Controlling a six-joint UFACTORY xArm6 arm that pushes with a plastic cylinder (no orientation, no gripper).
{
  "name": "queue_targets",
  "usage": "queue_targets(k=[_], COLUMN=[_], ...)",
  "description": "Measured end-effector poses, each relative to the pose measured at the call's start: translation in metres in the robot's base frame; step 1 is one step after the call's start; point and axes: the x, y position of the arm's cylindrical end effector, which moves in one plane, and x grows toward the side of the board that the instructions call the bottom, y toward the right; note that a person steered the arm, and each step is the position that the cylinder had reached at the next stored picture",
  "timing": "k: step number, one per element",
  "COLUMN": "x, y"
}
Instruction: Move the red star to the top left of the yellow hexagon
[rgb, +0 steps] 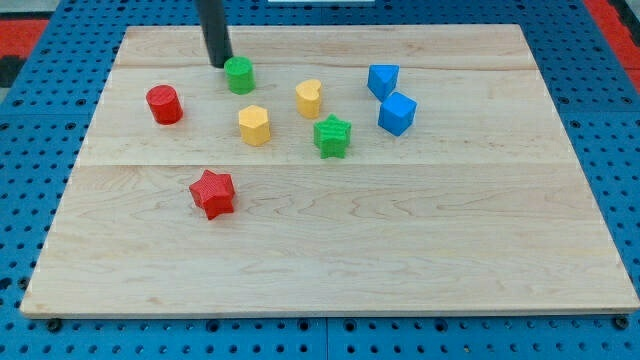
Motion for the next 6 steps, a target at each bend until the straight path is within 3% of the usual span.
queue_targets(k=[3,4,5,6], x=[0.006,-0.036,-0.014,0.064], y=[0.059,0.039,-0.066,-0.121])
